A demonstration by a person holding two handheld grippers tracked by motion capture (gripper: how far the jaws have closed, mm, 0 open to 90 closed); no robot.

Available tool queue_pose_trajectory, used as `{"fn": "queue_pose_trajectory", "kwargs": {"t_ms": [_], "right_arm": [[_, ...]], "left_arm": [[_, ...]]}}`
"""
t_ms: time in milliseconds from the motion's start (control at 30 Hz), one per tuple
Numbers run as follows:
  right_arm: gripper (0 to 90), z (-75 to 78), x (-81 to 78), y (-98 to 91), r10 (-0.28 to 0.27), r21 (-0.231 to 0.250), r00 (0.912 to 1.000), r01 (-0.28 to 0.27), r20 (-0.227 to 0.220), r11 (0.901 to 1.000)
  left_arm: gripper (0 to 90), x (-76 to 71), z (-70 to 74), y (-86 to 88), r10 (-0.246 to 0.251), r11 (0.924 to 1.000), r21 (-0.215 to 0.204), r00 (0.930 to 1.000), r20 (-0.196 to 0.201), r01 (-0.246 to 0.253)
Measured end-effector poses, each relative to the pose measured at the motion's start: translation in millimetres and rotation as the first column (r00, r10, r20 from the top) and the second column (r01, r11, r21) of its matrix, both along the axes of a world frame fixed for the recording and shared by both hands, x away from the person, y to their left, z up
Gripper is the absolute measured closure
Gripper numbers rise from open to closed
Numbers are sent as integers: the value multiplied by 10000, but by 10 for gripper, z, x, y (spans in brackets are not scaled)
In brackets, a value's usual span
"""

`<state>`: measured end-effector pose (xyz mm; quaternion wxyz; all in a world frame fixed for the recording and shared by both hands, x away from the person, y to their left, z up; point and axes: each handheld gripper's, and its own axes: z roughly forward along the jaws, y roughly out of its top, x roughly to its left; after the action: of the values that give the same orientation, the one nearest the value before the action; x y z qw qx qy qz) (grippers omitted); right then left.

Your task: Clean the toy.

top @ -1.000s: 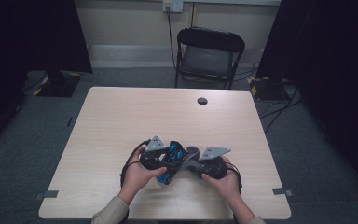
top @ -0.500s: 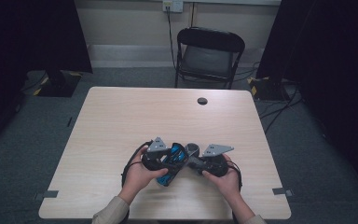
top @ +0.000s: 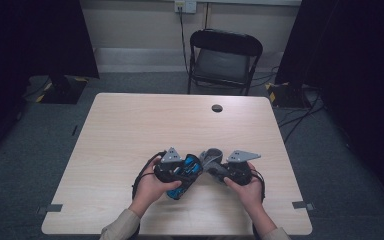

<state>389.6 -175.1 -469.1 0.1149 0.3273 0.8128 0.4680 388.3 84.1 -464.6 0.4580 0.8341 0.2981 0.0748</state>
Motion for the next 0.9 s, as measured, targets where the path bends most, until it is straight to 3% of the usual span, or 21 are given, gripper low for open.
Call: {"fn": "queue_pose_trajectory", "kwargs": {"t_ms": [267, 600, 733, 900], "right_arm": [[723, 52, 7, -93, -251, 185, 9995, 247, 183, 9995], [711, 10, 23, -378, -1180, -726, 9927, 1195, 245, 9902], [708, -5, 64, -498, -1557, -673, 9877, 1561, 115, 9854], [708, -7, 131, -569, -1758, -1033, 9843, 1762, 133, 9789]], "left_arm": [[253, 25, 1, -31, -116, 9996, 275, 9999, -104, 118], [253, 155, -71, 33, 472, 9961, 770, 9978, -467, -435], [253, 205, -101, 95, 696, 9928, 1018, 9959, -573, -635], [252, 270, -127, 213, 1009, 9865, 1358, 9928, -648, -914]]}}
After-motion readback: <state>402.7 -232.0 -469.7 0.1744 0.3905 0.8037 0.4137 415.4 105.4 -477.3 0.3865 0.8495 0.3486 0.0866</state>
